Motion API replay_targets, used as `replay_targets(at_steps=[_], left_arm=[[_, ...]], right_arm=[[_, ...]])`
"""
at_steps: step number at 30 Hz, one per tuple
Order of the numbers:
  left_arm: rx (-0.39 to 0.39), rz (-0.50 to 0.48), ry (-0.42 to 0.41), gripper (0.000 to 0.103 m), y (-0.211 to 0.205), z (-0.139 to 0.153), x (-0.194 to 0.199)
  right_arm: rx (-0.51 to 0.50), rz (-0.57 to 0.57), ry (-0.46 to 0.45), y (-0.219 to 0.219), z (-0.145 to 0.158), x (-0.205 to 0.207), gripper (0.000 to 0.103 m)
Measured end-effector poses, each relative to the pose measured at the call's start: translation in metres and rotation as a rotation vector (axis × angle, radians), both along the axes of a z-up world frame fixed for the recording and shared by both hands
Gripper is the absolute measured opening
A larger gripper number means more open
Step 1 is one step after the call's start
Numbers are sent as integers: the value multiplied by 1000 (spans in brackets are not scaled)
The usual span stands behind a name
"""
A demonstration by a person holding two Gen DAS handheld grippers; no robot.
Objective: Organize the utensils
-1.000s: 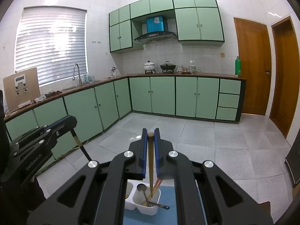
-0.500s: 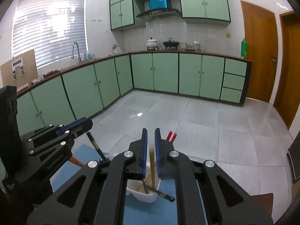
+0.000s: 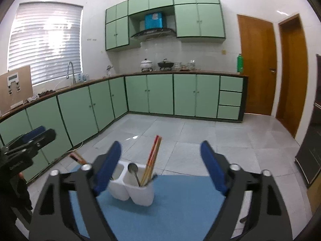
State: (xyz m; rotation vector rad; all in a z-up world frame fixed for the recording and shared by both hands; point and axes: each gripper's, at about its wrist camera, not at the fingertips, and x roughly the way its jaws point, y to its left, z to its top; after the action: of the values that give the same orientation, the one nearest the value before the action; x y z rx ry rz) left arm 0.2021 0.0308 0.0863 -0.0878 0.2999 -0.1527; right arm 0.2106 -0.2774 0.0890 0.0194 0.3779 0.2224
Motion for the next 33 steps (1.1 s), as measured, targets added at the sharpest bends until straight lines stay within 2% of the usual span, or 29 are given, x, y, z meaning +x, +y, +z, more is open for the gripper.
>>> replay_targets(at_steps=[5,8,13,18,24,33], left_arm=[[1,34,24,89,4,-14,-44],[12,59,63,96,5,-26,-64],[25,75,118,97,7,-46,-98],[40,63,164,97,2,-56,-126],[54,40,169,97,-7,-52,-147],[77,21,106,97,-20,-32,-177]], right_arm=[[16,-29,25,-15,-20,-45,96],[20,-30,59,-21,-36,-72,97],[14,-24,117,-18,-59,-116,98],[10,-2,144,-6,-68,-148,98],[18,44,135,4,-58,-170,98],[13,90,82,11,-29,-191,98]])
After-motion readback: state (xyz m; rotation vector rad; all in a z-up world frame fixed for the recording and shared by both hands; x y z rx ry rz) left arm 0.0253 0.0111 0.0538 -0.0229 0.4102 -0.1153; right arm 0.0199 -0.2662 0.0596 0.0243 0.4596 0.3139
